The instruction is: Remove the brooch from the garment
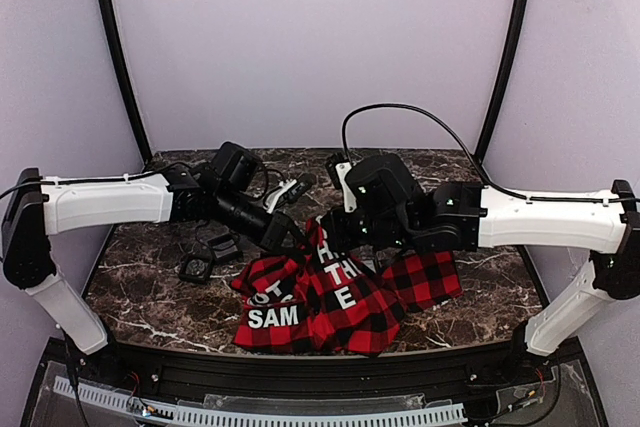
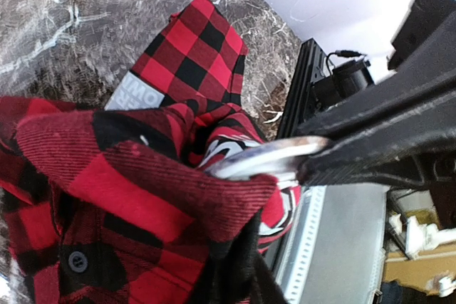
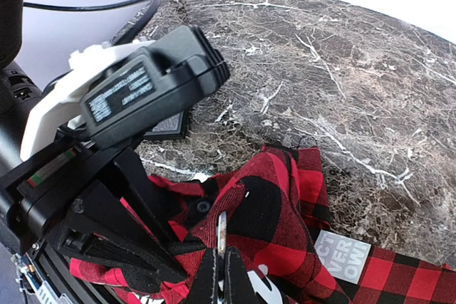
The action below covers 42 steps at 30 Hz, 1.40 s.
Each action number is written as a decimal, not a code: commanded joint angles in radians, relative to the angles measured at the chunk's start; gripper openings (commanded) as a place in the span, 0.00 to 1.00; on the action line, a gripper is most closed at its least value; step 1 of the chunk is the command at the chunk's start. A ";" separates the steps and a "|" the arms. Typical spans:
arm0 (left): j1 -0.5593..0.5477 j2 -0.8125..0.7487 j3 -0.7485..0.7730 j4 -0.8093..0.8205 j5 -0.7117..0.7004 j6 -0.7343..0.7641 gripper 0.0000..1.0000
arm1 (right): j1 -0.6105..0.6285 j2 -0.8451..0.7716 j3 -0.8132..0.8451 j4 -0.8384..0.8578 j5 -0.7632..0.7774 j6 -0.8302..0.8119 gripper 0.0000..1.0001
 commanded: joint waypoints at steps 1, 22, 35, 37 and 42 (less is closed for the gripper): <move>-0.009 -0.001 -0.010 0.013 0.000 -0.003 0.03 | 0.006 0.010 0.014 -0.003 0.110 0.006 0.00; -0.007 0.016 -0.036 0.138 0.194 -0.108 0.02 | 0.008 0.052 -0.049 0.361 0.348 -0.069 0.00; 0.103 -0.161 -0.054 0.116 0.052 -0.022 0.59 | 0.007 -0.113 -0.342 0.848 0.105 -0.080 0.00; 0.108 -0.190 -0.063 0.133 0.058 -0.011 0.69 | 0.007 -0.126 -0.362 0.892 0.066 -0.080 0.00; 0.110 -0.247 -0.107 0.220 0.107 -0.032 0.87 | 0.007 -0.159 -0.411 1.033 -0.050 -0.070 0.00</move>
